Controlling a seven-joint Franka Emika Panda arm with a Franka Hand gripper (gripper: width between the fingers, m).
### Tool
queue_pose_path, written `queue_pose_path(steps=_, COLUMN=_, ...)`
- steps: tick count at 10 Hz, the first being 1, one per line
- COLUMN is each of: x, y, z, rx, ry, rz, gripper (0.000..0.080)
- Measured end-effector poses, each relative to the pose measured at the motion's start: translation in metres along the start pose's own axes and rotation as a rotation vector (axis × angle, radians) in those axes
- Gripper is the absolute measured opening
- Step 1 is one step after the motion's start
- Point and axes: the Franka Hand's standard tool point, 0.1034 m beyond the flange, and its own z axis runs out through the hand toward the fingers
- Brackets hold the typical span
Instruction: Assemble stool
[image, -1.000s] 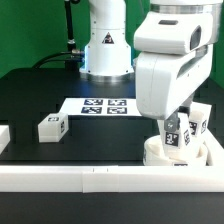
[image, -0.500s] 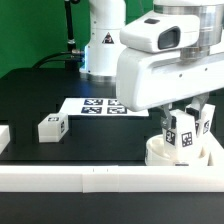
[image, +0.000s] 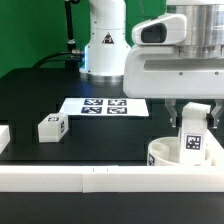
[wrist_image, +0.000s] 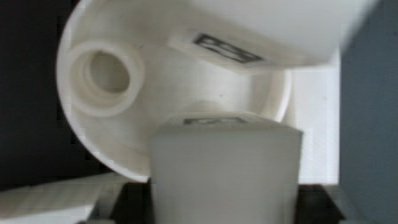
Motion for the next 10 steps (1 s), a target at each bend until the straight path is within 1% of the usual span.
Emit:
queue_pose_path(steps=1, x=-0.0005, y=-0.0012, z=0.0002, rx=0.007, ry=-0.003, rz=0.117, gripper=0.0335)
queue_pose_path(steps=3, x=-0.0009, y=-0.0023, z=0.0002, rx=0.01, ry=-0.004, rz=0.272, gripper=0.0335)
queue_pose_path(steps=4, x=-0.0014, y=-0.004, z=0.0003, rx=0.02, ry=-0.01, rz=0.399, gripper=0.0335)
queue_pose_path(steps=5, x=-0.0006, y=-0.0053, z=0.0011, rx=0.056, ry=-0.009, rz=0.556, gripper=0.0335)
queue_pose_path(steps=6, x=-0.0009, y=-0.0057, z=0.0013, rx=0.086, ry=-0.006, rz=0.686, gripper=0.0335)
queue_pose_path(steps=7, x=-0.0012, y=-0.0065, z=0.0014, rx=0.103, ry=0.0, rz=0.821, gripper=0.0335)
queue_pose_path(steps=8, x=-0.0013, y=-0.0065, z=0.0012, rx=0.117, ry=-0.004, rz=0.899, gripper=0.0335)
queue_pose_path(steps=10, x=-0.002, y=-0.01, z=0.0009, rx=0.131, ry=-0.026, rz=1.101, gripper=0.0335)
